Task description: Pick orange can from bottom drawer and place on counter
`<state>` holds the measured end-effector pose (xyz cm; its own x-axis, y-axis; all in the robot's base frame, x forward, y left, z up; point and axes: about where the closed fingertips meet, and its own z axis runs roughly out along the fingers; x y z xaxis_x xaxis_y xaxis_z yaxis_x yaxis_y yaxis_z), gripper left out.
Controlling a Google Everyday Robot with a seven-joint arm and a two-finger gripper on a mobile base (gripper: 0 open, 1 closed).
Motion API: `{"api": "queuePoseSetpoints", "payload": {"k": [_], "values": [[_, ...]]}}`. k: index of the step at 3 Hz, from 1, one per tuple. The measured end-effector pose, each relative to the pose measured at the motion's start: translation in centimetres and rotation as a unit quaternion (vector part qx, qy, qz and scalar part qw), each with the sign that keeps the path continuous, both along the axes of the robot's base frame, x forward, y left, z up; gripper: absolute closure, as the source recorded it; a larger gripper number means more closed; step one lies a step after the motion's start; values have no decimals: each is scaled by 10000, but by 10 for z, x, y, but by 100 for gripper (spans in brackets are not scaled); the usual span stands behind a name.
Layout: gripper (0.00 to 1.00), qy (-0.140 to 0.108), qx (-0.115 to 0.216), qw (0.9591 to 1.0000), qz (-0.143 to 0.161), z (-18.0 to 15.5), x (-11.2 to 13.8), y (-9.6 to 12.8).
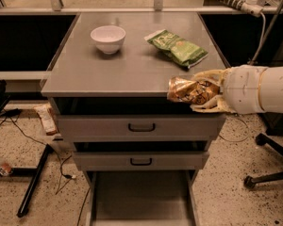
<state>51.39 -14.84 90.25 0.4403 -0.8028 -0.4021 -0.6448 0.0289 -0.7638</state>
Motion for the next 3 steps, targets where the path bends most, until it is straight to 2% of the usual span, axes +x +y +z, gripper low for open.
{"api": "queuePoseSetpoints", "payload": {"k": [1, 2, 3], "values": [[100, -66, -8, 9999, 130, 3, 5, 7], [100, -163, 2, 9984, 535, 8, 33, 26], [100, -172, 146, 9940, 1072, 14, 59, 60]]}}
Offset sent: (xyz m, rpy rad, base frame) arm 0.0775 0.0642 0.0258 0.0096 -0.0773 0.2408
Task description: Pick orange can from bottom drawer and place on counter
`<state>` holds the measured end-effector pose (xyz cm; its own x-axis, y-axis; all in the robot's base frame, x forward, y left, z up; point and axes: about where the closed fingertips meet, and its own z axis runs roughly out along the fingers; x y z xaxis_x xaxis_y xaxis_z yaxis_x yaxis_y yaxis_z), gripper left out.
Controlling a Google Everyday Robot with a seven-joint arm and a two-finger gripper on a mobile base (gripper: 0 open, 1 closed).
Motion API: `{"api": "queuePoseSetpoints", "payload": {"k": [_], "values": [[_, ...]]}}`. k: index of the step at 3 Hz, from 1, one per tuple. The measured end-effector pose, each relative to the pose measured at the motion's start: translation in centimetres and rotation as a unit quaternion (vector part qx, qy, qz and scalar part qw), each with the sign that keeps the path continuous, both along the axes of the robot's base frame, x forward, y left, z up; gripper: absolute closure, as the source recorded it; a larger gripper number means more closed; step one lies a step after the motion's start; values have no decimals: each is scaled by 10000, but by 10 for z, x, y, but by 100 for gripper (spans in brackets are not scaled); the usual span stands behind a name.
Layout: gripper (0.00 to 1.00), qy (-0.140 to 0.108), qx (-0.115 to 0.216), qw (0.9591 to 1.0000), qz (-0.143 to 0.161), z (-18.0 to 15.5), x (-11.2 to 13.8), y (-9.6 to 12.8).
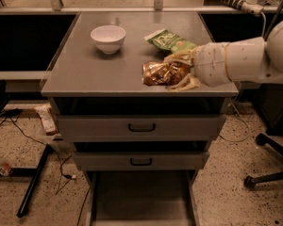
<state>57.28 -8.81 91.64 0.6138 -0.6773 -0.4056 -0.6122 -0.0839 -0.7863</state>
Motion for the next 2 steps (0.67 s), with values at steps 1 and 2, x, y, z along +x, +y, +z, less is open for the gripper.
{"api": "queuePoseSetpoints", "payload": {"k": [1, 2], "values": [[100, 130, 145, 9989, 422, -4, 18, 29], [100, 342, 350, 9965, 684, -9, 35, 50]]}}
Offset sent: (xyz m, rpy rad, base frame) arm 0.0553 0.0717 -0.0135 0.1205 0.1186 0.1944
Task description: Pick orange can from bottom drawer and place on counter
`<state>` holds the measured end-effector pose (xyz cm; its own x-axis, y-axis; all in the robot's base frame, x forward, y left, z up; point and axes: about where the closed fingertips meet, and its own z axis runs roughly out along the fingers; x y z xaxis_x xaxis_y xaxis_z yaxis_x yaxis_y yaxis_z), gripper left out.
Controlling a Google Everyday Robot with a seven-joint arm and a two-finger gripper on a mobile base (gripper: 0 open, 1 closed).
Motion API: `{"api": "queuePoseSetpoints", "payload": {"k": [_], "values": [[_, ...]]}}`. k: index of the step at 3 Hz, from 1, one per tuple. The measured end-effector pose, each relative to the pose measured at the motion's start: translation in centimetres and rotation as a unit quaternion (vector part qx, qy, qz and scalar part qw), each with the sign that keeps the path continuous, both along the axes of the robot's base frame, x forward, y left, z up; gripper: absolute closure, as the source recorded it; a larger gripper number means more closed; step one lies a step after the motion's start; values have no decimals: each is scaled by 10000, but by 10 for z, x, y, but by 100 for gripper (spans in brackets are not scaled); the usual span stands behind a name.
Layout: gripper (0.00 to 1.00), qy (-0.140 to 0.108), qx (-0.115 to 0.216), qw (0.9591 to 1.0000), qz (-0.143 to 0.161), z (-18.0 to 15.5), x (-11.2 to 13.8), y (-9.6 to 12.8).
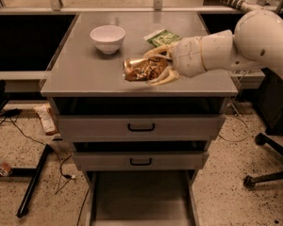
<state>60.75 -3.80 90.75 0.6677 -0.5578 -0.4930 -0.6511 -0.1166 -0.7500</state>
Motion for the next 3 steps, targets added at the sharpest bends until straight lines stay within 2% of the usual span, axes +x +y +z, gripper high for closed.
{"api": "queuePoseSetpoints", "payload": {"k": [1, 2, 3], "values": [[100, 228, 135, 9995, -164, -5, 28, 11], [100, 443, 32, 9960, -773, -10, 65, 13], [100, 825, -56, 9853, -1495, -21, 98, 1]]}}
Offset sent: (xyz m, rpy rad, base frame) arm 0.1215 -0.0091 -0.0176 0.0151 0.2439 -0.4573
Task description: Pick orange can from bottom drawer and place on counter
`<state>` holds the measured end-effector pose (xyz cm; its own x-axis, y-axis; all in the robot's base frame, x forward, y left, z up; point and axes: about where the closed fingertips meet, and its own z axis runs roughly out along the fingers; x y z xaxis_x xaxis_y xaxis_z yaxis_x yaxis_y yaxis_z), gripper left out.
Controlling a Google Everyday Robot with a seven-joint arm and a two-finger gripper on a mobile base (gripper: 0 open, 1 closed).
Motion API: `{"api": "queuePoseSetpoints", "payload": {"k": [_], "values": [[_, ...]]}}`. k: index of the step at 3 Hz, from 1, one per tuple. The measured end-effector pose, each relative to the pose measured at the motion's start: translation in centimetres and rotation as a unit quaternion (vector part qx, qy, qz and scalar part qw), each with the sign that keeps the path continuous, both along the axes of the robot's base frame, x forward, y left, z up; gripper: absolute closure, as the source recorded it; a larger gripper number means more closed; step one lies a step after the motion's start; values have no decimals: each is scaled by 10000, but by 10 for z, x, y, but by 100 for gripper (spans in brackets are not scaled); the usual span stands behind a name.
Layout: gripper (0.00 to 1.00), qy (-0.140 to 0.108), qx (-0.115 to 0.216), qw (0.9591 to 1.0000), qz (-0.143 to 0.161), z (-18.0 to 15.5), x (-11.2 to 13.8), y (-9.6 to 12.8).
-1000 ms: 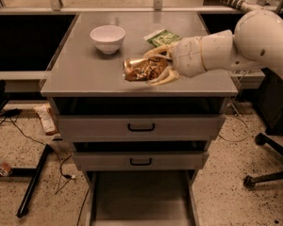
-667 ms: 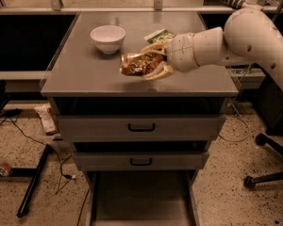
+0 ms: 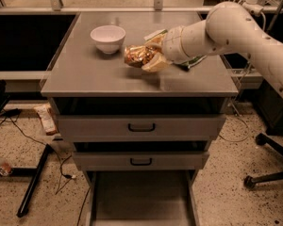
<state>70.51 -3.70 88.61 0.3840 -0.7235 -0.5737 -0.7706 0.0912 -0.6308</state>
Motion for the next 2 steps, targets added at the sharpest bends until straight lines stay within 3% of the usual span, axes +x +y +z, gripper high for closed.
{"api": "queuePoseSetpoints", "payload": {"k": [1, 2], "values": [[100, 453, 110, 9977, -496, -11, 18, -6], [81, 536, 167, 9970, -537, -13, 17, -5]]}}
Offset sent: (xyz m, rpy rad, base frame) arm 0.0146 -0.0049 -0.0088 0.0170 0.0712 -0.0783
